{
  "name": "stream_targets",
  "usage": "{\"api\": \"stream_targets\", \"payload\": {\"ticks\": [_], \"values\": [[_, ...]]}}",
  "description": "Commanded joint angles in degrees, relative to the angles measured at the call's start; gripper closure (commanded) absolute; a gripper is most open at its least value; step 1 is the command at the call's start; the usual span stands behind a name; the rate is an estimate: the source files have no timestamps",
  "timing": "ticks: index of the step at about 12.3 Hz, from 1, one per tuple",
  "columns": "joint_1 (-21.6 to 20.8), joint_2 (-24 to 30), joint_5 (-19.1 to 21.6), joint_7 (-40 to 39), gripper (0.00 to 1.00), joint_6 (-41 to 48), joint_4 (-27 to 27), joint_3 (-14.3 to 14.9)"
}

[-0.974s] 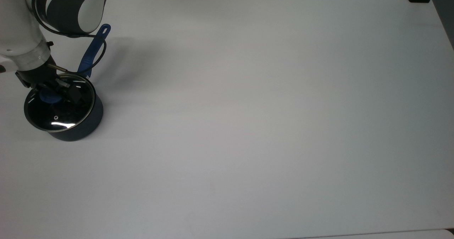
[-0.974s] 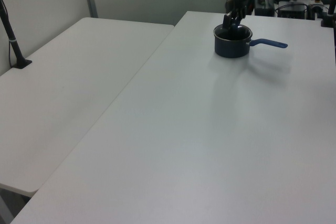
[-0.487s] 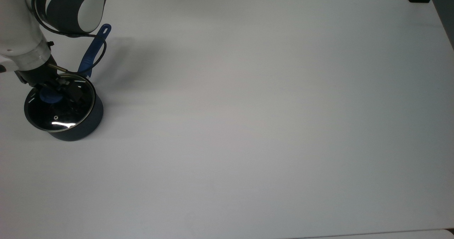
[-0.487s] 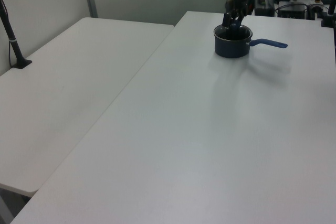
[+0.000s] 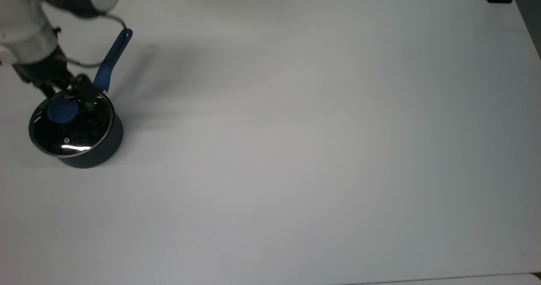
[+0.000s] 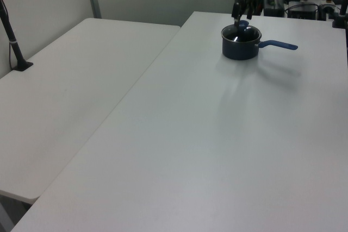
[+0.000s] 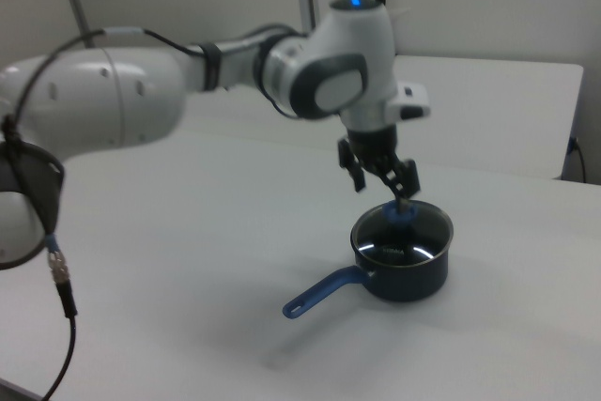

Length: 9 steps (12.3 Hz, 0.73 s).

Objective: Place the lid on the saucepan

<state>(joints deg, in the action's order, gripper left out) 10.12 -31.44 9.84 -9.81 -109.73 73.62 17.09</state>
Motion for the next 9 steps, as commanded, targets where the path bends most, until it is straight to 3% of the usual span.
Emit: {"api": "stream_targets", "payload": {"ticks": [1, 2, 4, 6, 9], "values": [[-3.6, 9.35, -5.59, 0.49, 0.0, 7.67, 4.15, -0.57], [-6.31, 12.85, -8.58, 0.49, 0.0, 8.04, 7.03, -0.66], [-8.7, 21.37, -9.67, 0.32, 0.0, 8.13, 14.68, -1.36], [-8.54, 28.15, -10.1, 0.58, 0.0, 8.22, 20.57, -6.35], [-8.89, 30.56, -10.11, 2.41, 0.0, 8.31, 22.8, -7.87]]}}
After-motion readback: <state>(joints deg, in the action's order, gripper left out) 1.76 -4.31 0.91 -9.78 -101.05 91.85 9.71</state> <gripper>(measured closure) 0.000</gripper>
